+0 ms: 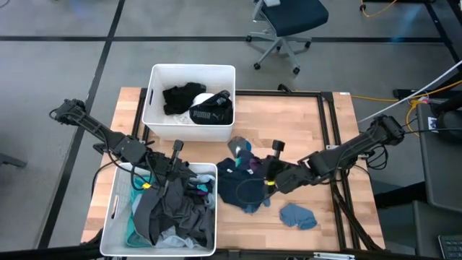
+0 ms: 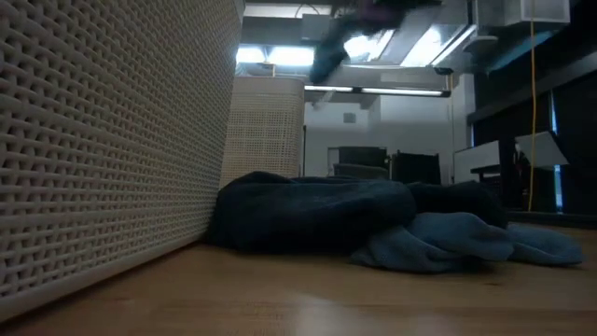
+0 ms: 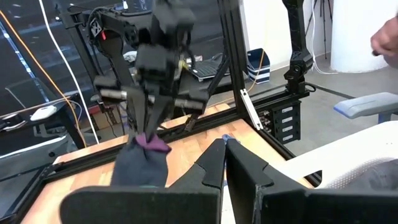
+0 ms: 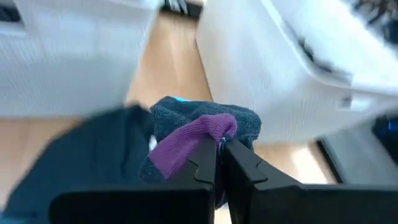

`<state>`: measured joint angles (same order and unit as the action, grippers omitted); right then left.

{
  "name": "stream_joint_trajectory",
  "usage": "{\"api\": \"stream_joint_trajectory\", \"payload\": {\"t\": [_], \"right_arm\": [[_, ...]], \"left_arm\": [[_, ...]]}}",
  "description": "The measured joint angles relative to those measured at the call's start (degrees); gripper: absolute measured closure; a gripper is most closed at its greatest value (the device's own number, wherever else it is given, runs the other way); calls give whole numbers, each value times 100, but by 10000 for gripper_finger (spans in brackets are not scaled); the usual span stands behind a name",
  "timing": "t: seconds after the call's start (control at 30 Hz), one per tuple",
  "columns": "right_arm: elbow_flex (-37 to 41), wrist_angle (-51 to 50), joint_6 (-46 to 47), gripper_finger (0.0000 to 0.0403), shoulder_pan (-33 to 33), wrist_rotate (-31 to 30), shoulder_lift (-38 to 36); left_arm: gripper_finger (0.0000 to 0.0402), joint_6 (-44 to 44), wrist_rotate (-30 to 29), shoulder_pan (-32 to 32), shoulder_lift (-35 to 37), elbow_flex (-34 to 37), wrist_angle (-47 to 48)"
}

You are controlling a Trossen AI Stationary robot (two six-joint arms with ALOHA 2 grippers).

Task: Sort clothes
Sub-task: Put the dark blue sock into the bottom laundry organizer

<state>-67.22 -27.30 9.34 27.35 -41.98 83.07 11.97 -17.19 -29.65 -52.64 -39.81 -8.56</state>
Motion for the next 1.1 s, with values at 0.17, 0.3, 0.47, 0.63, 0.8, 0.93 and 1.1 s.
{"api": "stream_joint_trajectory", "payload": {"t": [0.17,0.3,0.47,0.63,0.8,0.93,1.1], "right_arm": [[-127,1169,-1052,387,0,107,0],[-130,2200,-1739,387,0,644,29],[-138,3300,-2259,387,-48,1523,214],[-134,4250,-2669,386,-115,2281,604],[-132,4954,-2786,386,-265,2732,1028],[-132,5381,-2778,386,-418,2776,1319],[-132,5983,-2773,386,-518,2961,1638]], "left_arm": [[396,0,0,2,0,-1,0],[396,-1,0,1,0,-1,0],[396,0,1,1,0,0,-4],[396,7,2,2,0,0,-26],[396,13,1,1,0,0,-25],[396,4,2,0,0,0,-24],[396,22,1,1,0,0,-22]]}}
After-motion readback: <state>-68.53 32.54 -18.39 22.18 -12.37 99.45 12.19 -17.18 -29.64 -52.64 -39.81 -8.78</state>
